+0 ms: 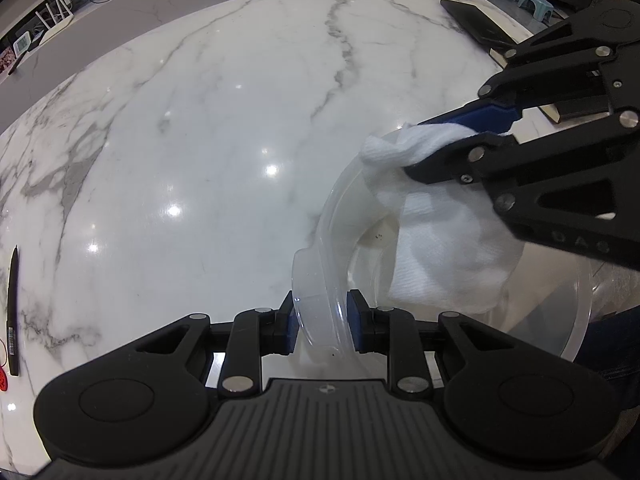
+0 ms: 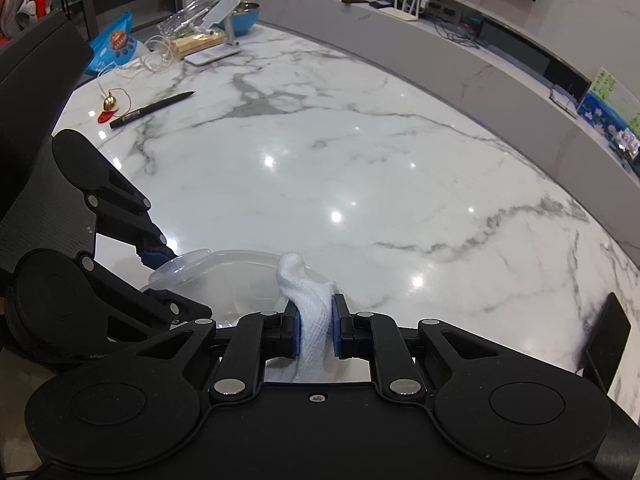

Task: Clean bowl
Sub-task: 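Wipe the cloth over the bowl's rim with the right gripper while the left gripper holds the bowl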

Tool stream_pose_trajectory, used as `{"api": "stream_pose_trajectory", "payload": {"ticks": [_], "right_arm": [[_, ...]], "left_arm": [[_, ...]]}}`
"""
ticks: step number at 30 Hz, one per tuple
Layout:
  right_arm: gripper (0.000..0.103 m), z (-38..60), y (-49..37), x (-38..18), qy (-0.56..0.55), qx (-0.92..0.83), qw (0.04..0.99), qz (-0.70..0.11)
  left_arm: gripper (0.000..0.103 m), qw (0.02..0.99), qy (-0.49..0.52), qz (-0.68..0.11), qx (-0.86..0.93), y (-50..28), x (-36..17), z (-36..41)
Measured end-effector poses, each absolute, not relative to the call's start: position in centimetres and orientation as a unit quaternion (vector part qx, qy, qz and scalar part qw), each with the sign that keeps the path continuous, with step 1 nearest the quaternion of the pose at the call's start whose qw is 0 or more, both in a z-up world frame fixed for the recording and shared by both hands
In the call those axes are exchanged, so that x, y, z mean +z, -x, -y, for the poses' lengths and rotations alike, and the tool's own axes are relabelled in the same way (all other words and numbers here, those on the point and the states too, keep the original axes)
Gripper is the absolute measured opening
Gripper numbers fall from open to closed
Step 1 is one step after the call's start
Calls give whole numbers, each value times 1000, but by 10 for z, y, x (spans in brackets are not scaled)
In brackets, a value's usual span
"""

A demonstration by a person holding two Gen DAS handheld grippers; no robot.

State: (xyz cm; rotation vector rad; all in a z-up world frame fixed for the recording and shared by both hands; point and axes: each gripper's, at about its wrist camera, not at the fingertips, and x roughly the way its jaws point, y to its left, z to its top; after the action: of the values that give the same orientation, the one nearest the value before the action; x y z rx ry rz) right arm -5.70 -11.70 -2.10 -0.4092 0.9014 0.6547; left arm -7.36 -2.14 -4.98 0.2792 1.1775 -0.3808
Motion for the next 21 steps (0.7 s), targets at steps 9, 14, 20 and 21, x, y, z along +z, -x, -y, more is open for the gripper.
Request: {"api": "stream_pose_trajectory", "payload": {"ticks": [9,14,20,21], "right_arm": [[12,100,61,-20,195,333,824,-415],[12,99,63,-19,197,338,822,-414],[12,106,63,-17,199,325,826,-415],[12,108,63,-16,199,323,827,-415]], "left_arm": [[23,806,-131,-549,-178,75,-51,21],[23,806,-130,-549,-178,75,-51,21],[23,806,-131,-549,-178,75,-51,22],[23,806,-131,-549,-178,75,-50,22]]}}
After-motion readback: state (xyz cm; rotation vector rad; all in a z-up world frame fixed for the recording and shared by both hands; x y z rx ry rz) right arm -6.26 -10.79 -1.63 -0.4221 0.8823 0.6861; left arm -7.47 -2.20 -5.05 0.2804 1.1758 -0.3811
